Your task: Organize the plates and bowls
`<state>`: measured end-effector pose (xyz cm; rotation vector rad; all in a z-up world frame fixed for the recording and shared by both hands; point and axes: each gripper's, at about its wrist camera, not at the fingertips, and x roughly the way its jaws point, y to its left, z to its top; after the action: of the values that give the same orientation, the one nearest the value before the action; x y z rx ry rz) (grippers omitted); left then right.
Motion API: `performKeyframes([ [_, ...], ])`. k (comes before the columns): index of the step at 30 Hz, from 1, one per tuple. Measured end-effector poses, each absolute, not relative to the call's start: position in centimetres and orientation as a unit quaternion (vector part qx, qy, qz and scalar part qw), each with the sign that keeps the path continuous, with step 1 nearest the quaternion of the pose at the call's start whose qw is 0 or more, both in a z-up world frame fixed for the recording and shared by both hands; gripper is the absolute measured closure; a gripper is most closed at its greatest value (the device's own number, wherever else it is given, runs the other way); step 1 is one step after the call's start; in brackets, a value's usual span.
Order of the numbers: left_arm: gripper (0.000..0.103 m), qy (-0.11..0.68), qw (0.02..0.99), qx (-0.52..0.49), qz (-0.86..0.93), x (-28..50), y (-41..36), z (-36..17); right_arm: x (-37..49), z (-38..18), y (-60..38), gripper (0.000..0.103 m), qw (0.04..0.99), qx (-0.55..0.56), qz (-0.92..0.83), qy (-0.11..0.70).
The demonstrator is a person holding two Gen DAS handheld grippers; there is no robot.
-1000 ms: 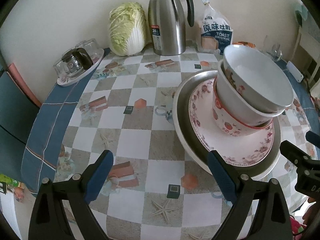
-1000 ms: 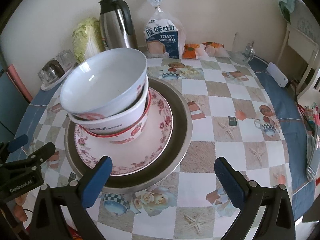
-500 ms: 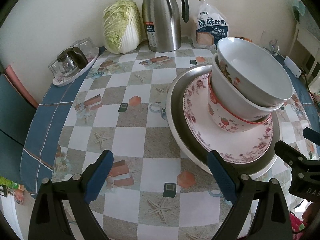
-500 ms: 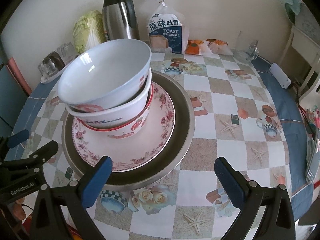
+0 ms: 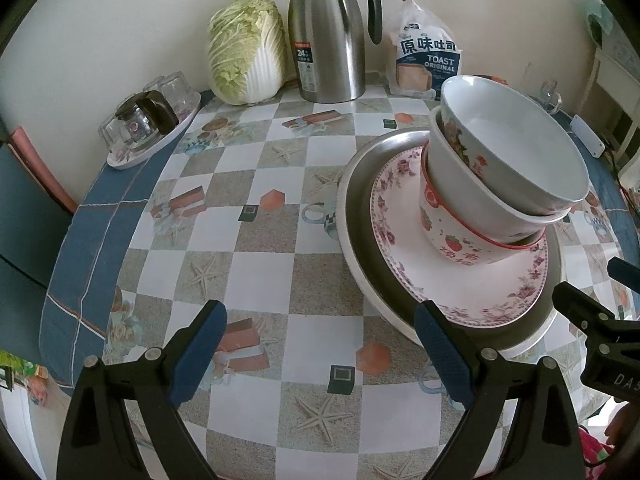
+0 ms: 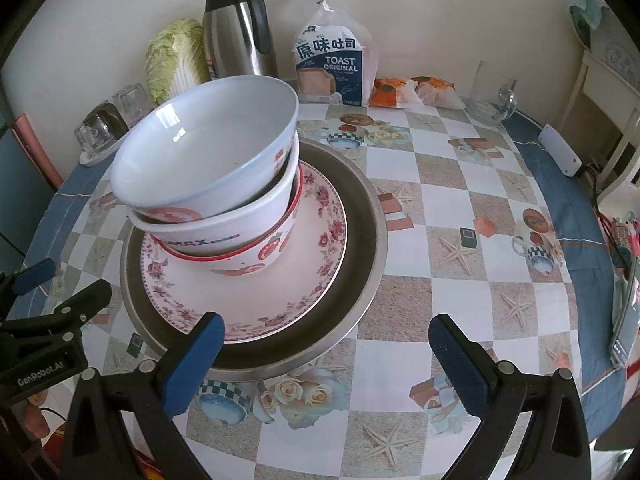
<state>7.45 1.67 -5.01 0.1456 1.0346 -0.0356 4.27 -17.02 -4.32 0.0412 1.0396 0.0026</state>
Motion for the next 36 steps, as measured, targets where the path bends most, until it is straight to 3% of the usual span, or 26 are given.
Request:
performKeyframes([
  [36,0.008,0.5,0.864,0.063,-0.013,7.64,1.9,-5.19,4.42,-4.61,-17.17,0.0,0.864,0.015,0.0,0.503],
])
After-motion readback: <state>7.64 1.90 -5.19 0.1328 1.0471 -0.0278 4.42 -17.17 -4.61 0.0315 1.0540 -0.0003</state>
